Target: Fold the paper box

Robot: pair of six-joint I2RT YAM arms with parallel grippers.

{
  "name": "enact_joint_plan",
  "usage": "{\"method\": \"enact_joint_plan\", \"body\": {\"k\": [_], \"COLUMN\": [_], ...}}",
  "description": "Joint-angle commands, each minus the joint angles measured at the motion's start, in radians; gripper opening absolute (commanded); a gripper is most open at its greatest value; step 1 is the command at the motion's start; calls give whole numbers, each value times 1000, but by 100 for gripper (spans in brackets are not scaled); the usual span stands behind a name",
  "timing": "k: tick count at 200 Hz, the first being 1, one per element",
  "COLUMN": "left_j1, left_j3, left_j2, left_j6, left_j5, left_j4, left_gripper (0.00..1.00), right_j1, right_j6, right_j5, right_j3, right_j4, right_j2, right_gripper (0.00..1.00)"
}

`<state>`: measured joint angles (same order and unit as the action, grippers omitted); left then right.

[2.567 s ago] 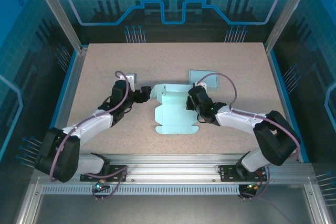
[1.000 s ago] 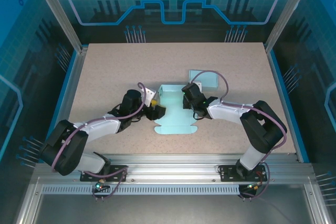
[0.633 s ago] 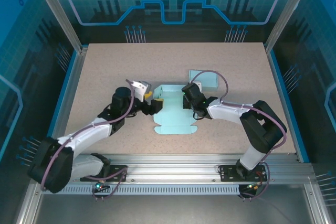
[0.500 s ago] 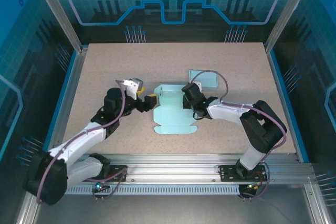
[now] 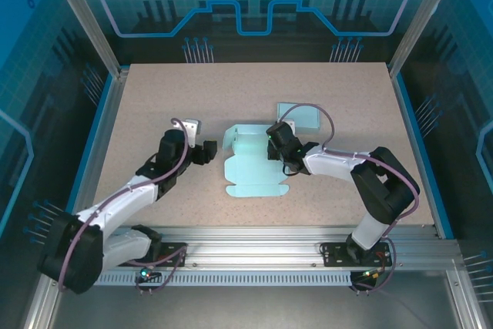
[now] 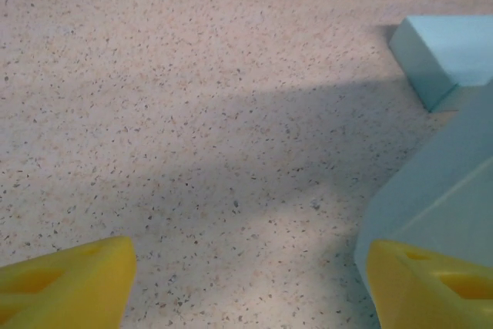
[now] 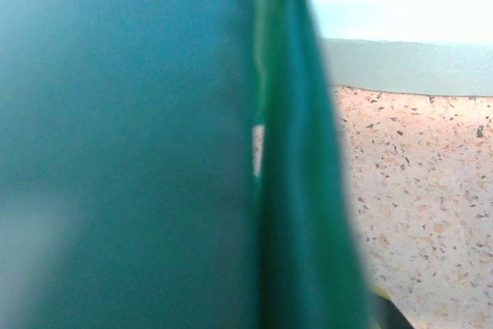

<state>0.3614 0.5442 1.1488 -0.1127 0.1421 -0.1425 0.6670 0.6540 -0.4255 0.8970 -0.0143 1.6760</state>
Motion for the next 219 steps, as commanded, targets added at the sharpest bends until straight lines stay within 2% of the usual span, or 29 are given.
{"method": "enact_joint_plan", "body": {"k": [1, 24, 40, 158, 194, 219], "left_j1": [-6, 5, 35, 135, 138, 138], "left_j3": [47, 62, 77, 202, 225, 235], "left_j2": [46, 90, 113, 351, 401, 423], "left_j6": [14, 37, 69, 158, 175, 190], "left_j5": [-38, -175, -209, -182, -140, -103], "left_j4": [-17, -66, -71, -179, -195, -208], "left_gripper": [79, 79, 78, 75, 65, 54], "right_j1": [1, 2, 0, 3, 5, 6], "right_j6": [-7, -5, -4, -4, -4, -5], "right_j5": [11, 13, 12, 26, 27, 28], "right_j3": [22, 29, 29, 33, 34, 35], "right_j4": [19, 17, 17, 21, 21, 20], "right_j2": [7, 13, 16, 16, 16, 20], "right_gripper": [0, 0, 0, 0, 0, 0]}}
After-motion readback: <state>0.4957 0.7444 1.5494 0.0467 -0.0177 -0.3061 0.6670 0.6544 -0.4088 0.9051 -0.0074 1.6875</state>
